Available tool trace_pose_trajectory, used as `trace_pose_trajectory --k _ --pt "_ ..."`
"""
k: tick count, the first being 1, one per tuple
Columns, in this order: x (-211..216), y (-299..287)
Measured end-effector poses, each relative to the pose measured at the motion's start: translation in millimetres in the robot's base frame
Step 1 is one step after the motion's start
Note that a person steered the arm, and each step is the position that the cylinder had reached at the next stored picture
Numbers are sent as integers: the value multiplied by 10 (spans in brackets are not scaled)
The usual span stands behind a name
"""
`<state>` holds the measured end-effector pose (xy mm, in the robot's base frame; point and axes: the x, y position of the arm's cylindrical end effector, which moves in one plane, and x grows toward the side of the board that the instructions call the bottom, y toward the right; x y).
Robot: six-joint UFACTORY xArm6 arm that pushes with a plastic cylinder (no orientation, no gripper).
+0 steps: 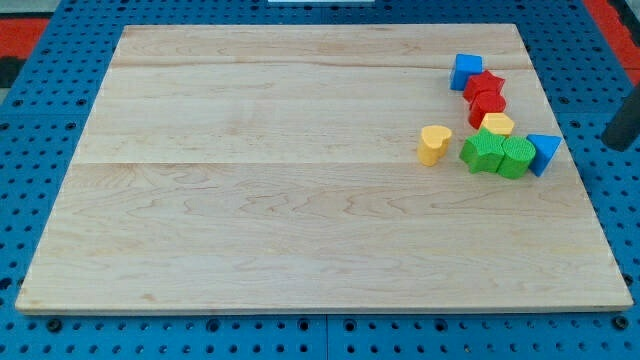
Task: Point your arm at the blue cube
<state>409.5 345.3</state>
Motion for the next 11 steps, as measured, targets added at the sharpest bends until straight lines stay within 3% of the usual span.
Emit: trace_pose_trajectory --k 2,5,8,11 --pt "-558 -4" --pt "-1804 -266" --pt "-1865 -1495" --pt "-1719 -1396"
